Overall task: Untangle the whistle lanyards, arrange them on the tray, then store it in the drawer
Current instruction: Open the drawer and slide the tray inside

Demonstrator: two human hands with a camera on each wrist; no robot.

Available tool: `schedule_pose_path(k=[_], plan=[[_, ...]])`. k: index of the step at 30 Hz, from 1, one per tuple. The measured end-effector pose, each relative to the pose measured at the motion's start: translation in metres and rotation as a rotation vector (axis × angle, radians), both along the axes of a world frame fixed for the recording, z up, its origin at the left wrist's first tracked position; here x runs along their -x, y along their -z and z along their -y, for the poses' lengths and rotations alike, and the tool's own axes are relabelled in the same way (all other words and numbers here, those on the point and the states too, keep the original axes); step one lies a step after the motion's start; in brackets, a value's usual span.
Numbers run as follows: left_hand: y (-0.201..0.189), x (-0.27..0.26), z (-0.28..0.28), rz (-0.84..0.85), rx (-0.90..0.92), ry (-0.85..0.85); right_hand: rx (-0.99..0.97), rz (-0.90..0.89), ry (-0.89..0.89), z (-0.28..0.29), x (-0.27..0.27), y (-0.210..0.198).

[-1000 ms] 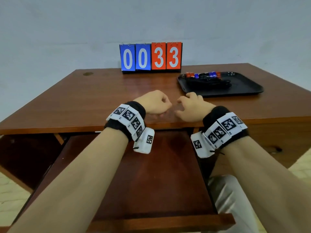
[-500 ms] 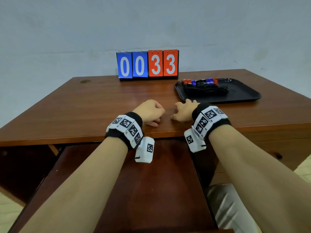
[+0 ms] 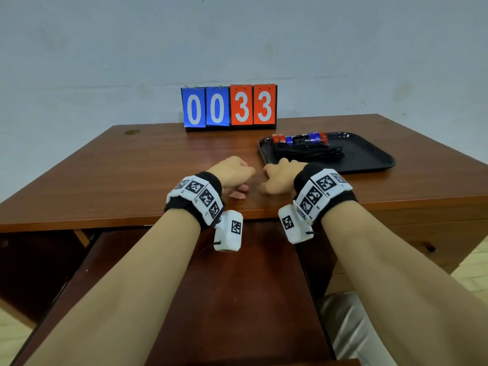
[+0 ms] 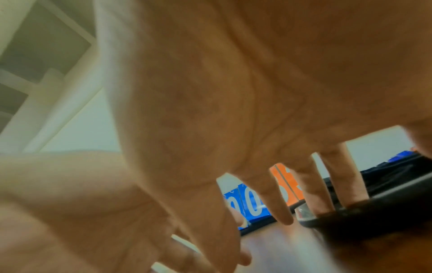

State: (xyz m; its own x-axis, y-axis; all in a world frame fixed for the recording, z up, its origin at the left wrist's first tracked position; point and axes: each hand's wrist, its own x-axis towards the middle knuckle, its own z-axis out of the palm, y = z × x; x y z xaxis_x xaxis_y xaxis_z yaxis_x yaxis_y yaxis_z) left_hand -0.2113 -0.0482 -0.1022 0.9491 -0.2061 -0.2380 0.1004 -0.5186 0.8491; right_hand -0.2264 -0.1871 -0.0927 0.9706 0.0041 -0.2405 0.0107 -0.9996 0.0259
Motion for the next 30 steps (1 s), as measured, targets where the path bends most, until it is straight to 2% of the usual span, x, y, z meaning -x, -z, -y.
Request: schedule_pose_path(k=[6,11,18,25,30], plan=[[-0.012,-0.009,-0.007,-0.046,-0.02,-0.041,-0.119,-0.06,-0.116,-0.006,0.004,-0.019],[-0.024,-0.024,-0.002,-0.074,-0.03,-0.077,-0.177,-0.055,-0.147,0.008,0.001,-0.038],[-0.047,-0.056,0.022,-0.063,-0.105,-0.113,-0.235,-0.025,0.058,0.072,-0.032,-0.065],[-0.058,-0.106,0.046,-0.138,-0.17,-0.107,-0.175,-0.008,0.198,0.153,-0.091,-0.062],[-0.059,-0.138,0.065,-0.176,-0.222,-0.061,-0.152,-0.017,0.244,0.184,-0.122,-0.06]])
